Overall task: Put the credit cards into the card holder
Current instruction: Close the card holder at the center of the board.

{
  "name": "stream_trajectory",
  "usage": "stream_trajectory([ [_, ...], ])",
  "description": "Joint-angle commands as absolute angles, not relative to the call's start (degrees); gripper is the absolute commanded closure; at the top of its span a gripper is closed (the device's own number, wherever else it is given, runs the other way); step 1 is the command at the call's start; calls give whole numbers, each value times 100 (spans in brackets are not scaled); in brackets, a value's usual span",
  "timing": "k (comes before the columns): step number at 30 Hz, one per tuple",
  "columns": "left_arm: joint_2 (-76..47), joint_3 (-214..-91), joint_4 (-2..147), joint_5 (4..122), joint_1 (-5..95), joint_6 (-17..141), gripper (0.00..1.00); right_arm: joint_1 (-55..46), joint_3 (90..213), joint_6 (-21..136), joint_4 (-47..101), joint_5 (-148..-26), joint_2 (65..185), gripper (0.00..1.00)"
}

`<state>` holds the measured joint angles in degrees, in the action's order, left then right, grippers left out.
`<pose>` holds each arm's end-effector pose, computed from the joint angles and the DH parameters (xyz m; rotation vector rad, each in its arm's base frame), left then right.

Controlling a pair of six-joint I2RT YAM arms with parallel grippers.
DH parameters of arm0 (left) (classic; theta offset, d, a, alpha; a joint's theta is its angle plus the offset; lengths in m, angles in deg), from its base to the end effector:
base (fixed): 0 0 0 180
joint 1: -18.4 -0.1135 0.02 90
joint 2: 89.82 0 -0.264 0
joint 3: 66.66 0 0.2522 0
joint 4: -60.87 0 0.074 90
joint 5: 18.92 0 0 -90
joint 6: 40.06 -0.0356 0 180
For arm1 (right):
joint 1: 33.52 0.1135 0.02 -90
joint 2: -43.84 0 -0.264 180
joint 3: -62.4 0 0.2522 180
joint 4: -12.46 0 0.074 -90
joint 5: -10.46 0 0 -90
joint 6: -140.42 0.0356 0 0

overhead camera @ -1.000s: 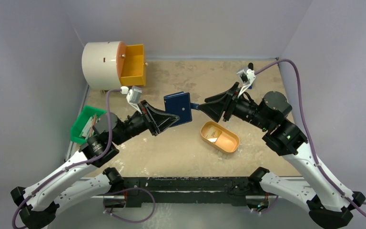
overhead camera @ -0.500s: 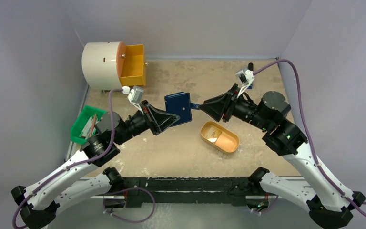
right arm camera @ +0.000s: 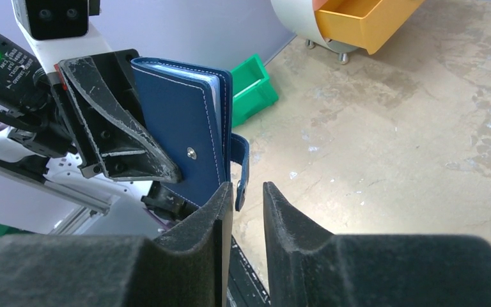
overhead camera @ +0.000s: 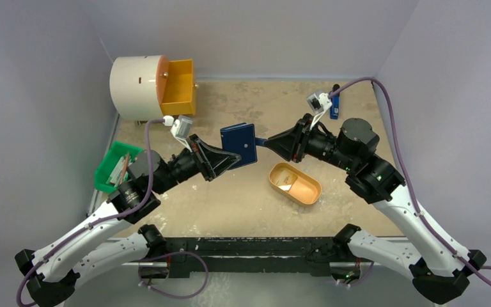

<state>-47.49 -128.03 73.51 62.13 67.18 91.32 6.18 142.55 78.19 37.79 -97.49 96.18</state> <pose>0.1090 -0.1328 0.3857 0.2454 1.6030 -1.3687 0.1388 0.1295 0.4448 -0.4364 1.5918 1.1584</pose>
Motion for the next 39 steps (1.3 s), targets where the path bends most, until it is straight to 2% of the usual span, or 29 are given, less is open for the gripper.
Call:
stream_trajectory([
  [1,-4873,-12955,7026,6202,6708,9116,100,610,14419,7749,3690,-9888,9535,76],
  [9,-4842,-12954,6987,6194,6704,9133,100,605,14414,7757,3704,-9922,9526,84],
  [11,-4855,-12954,7002,6202,6707,9127,100,605,14402,7751,3686,-9923,9517,82],
  [14,-4863,-12952,7015,6211,6707,9125,100,607,14403,7757,3678,-9931,9509,72],
  [16,-4859,-12950,7022,6214,6706,9125,100,609,14381,7758,3732,-10016,9485,71],
  [24,-4866,-12937,7029,6242,6706,9111,100,609,14297,7906,3633,-10207,9400,89],
  [27,-4853,-12944,7007,6221,6702,9116,100,608,14304,7907,3634,-10253,9426,90],
  [31,-4859,-12944,7015,6220,6702,9116,100,608,14305,7906,3642,-10282,9468,80],
  [33,-4862,-12943,7015,6214,6708,9116,100,610,14305,7916,3635,-10274,9486,78],
  [39,-4864,-12944,7023,6212,6704,9116,100,609,14288,7898,3597,-10257,9491,87],
])
